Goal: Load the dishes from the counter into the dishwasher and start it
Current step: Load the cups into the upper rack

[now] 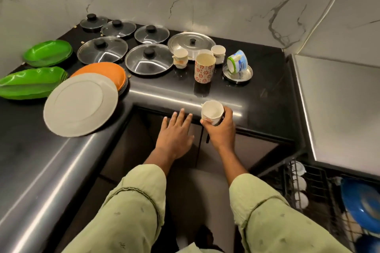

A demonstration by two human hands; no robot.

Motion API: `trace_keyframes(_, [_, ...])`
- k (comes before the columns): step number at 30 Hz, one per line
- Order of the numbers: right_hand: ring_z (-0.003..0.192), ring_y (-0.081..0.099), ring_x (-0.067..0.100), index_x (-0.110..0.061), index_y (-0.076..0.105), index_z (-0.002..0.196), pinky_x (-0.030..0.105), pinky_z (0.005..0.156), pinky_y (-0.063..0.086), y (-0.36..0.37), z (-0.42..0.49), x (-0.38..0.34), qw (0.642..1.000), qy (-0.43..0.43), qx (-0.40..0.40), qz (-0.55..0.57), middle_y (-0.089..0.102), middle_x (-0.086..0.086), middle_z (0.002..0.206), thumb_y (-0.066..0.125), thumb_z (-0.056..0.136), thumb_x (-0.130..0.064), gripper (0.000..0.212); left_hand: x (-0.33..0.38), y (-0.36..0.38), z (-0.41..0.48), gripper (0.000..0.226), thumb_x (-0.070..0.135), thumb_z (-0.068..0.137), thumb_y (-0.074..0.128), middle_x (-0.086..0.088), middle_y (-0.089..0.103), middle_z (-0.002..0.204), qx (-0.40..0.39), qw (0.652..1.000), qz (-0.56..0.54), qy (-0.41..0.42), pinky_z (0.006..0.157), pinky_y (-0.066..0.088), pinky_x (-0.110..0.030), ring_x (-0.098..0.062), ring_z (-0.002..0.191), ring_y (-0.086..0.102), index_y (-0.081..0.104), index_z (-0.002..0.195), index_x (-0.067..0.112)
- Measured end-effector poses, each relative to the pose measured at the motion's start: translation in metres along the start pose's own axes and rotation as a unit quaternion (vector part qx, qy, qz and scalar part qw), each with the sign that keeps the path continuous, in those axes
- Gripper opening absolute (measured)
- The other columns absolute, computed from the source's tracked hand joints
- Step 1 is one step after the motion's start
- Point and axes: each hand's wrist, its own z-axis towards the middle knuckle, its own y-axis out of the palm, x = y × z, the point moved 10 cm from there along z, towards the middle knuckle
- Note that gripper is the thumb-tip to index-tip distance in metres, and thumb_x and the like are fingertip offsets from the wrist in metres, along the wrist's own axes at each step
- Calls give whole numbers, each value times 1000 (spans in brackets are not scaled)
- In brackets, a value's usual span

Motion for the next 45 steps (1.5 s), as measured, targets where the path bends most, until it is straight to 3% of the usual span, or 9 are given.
trace_keyframes(14, [102,62,19,-24,50,124,25,80,47,-77,-127,39,999,-12,-33,7,65,-3,116,89,64,-34,73,54,43,-147,74,42,102,44,-4,-6,166,9,999,6,-47,123,3,-47,-25,153,-2,2,160,23])
trace_keyframes(21, [102,61,20,-23,50,124,36,83,52,-138,-206,74,999,-3,-42,-6,65,-3,115,91,62,-30,75,102,94,-221,74,42,102,43,-5,-8,166,-24,999,1,-43,122,3,-47,-26,153,-4,1,159,23])
trace_keyframes(25, [101,58,14,-24,51,126,26,81,45,-180,-234,94,998,22,-52,-6,61,-10,112,90,64,-25,73,139,118,-249,73,42,102,42,-4,-9,166,-52,998,-1,-35,122,2,-47,-26,153,-5,1,159,24])
trace_keyframes(32, [104,57,12,-27,49,126,32,85,49,-256,-244,153,996,72,-48,-25,61,-9,116,89,67,-24,71,226,147,-245,71,37,102,41,-3,-10,166,-89,996,-8,5,122,1,-47,-26,153,-6,0,159,23])
trace_keyframes(40, [117,55,21,-35,46,130,43,94,50,-333,-208,290,982,133,-70,-110,60,-3,126,85,70,-28,72,354,242,-195,71,36,103,39,-2,-12,166,-171,983,-16,56,122,1,-50,-26,153,-9,-1,159,20])
trace_keyframes(45, [109,54,25,-22,52,132,29,81,44,-351,-172,375,971,118,-87,-189,49,5,126,83,73,-27,67,400,317,-164,69,32,104,37,0,-13,166,-222,972,-1,74,123,-1,-51,-24,153,-11,-3,159,19])
